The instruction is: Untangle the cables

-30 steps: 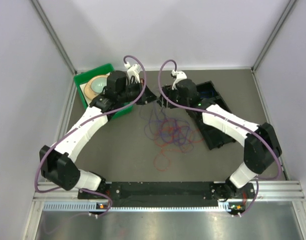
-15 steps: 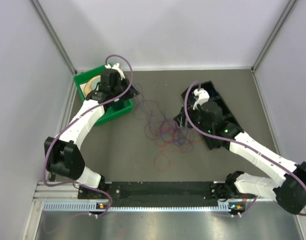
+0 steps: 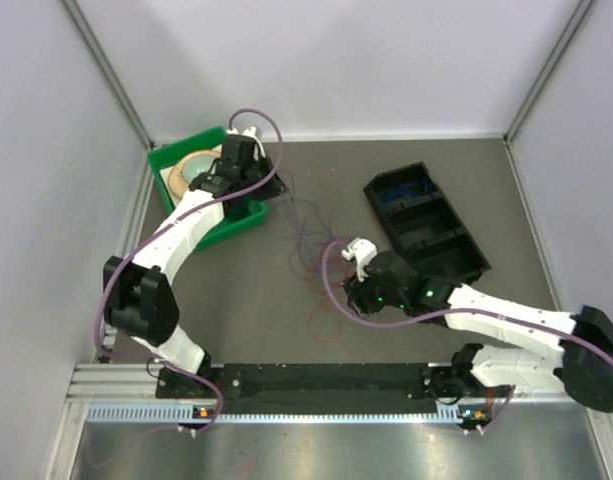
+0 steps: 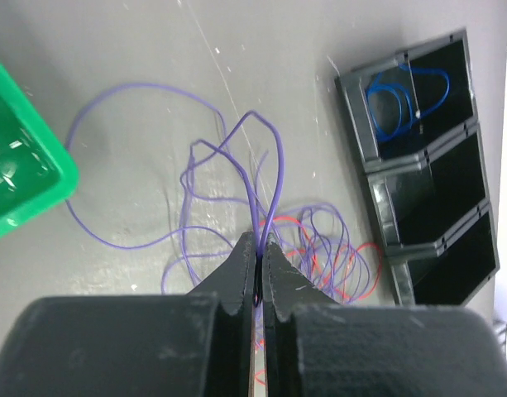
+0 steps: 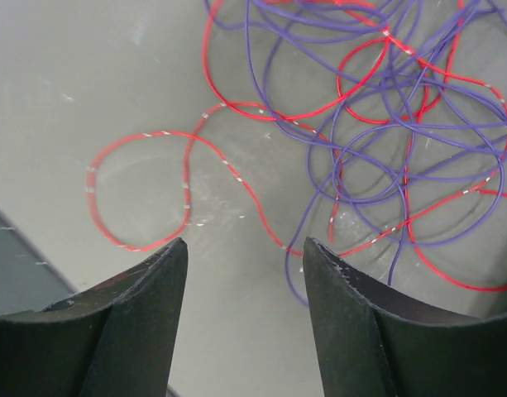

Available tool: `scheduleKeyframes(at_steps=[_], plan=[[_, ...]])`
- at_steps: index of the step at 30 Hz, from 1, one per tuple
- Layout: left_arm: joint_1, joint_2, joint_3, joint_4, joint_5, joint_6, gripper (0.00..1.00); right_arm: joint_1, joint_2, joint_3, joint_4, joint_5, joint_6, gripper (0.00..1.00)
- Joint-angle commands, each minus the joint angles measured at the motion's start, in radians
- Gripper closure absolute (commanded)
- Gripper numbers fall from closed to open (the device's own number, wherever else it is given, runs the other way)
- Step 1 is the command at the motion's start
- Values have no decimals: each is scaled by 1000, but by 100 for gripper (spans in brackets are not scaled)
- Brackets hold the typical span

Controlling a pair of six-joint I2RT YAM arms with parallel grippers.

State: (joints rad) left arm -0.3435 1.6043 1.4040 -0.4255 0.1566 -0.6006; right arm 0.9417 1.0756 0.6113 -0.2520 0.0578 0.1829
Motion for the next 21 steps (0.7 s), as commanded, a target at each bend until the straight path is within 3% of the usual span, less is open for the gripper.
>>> scheduleKeyframes(at_steps=[1, 13, 19, 21], plan=[[-14, -12, -13, 8, -25, 2, 100, 39, 131, 74, 36, 68, -86, 43], [-14, -12, -23, 28, 21, -4, 100, 43, 343, 131, 125, 116, -135, 48], [-14, -18, -27, 21, 6, 10, 100, 45, 388, 142, 137, 119, -123, 63], [-12, -20, -27, 19, 1, 13, 100, 45, 382, 139, 138, 122, -115, 74]])
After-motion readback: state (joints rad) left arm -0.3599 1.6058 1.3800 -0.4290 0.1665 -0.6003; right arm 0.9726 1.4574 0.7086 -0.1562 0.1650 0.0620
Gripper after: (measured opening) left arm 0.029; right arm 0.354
